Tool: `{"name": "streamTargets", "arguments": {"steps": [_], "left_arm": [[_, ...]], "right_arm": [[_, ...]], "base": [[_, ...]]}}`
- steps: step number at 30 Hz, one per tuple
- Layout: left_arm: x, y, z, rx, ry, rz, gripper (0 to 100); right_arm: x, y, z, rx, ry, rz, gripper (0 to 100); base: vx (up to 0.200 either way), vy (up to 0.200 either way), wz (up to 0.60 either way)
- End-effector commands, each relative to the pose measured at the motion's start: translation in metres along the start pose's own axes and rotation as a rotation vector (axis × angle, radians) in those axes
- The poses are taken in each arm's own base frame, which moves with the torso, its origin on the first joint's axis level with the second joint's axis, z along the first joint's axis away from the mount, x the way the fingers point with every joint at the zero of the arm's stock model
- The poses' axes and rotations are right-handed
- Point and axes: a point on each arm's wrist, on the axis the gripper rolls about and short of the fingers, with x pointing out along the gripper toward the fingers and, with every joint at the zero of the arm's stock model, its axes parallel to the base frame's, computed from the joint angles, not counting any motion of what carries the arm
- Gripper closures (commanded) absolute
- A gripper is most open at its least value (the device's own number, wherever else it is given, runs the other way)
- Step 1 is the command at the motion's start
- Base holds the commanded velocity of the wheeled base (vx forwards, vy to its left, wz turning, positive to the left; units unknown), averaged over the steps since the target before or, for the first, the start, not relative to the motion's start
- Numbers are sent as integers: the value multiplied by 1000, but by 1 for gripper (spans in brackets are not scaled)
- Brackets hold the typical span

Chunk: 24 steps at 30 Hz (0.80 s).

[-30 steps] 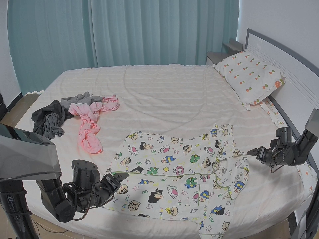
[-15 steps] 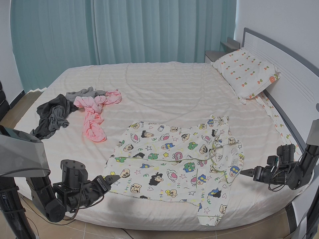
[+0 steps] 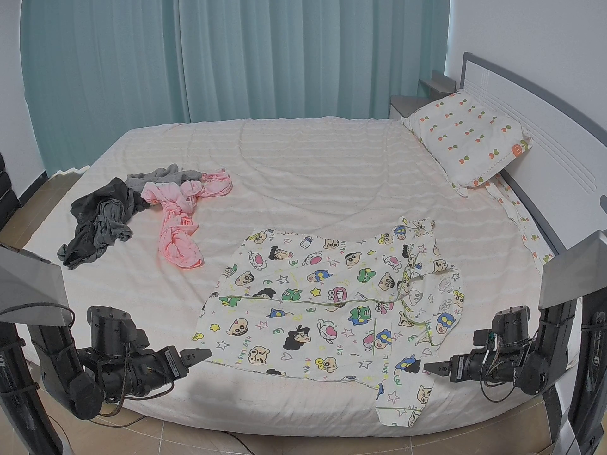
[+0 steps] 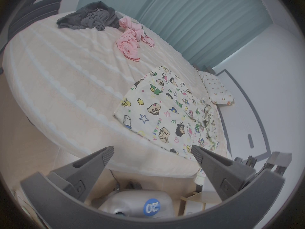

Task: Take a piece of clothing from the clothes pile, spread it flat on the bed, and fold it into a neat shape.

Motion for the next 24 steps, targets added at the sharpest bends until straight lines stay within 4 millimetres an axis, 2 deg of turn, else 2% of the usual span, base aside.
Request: {"name": "streamTargets", "arguments": {"steps": [1,7,13,21,24], "left_arm": [[8,17,-8,8,63,60,0],[9,20,-5,1,43,60,0],[11,23,-5,-6,41,68,0],[11,23,-5,-6,41,68,0],[11,23,-5,-6,41,68,0]], "right_arm": [[6,0,-31,-16,107,-5,0],[4,13,-41,-66,152,41,0],[6,20,-39,-99,110,130,0],[6,19,-40,-108,114,194,0],[6,10,-38,-80,107,172,0]], "base": [[0,0,0],[0,0,0],[0,0,0],[0,0,0],[0,0,0]]}}
